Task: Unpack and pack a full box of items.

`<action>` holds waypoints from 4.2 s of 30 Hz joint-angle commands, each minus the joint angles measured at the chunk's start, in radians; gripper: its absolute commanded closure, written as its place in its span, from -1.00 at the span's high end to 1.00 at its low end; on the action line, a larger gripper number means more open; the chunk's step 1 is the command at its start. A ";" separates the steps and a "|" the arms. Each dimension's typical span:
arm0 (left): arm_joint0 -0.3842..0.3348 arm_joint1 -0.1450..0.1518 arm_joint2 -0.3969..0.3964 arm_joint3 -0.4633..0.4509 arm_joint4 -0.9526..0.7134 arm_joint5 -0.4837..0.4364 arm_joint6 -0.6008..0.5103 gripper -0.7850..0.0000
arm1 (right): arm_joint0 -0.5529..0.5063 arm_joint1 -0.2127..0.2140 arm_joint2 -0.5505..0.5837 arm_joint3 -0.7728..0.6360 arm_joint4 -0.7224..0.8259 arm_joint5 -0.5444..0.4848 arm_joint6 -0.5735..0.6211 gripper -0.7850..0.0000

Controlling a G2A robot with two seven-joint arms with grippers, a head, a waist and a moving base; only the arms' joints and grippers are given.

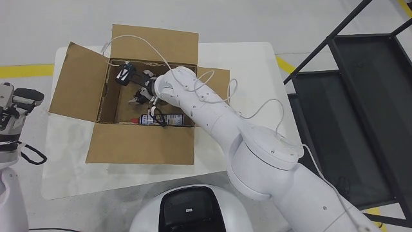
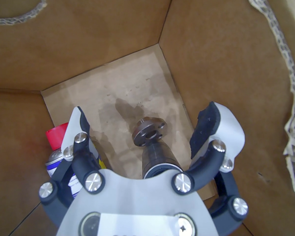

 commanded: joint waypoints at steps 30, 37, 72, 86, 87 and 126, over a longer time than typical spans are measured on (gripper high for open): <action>0.000 0.000 0.000 0.000 0.000 0.000 0.000 1.00 | -0.008 0.100 0.043 -0.103 -0.120 -0.131 -0.343 1.00; 0.000 0.000 0.000 0.000 0.000 0.000 0.000 1.00 | -0.041 0.158 0.081 -0.183 -0.149 -0.100 -0.387 1.00; 0.000 0.000 0.000 0.000 0.000 0.000 0.000 1.00 | -0.998 0.542 0.718 -1.517 -0.338 0.079 -0.186 1.00; 0.000 0.000 0.000 0.000 0.000 0.000 0.000 1.00 | -1.269 0.574 0.872 -1.641 -0.322 0.165 -0.343 1.00; 0.000 0.000 0.000 0.000 0.000 0.000 0.000 1.00 | -1.289 0.575 0.881 -1.650 -0.320 0.177 -0.357 1.00; 0.000 0.000 0.000 0.000 0.000 0.000 0.000 1.00 | -1.502 0.607 1.033 -1.541 0.215 -0.149 -0.454 1.00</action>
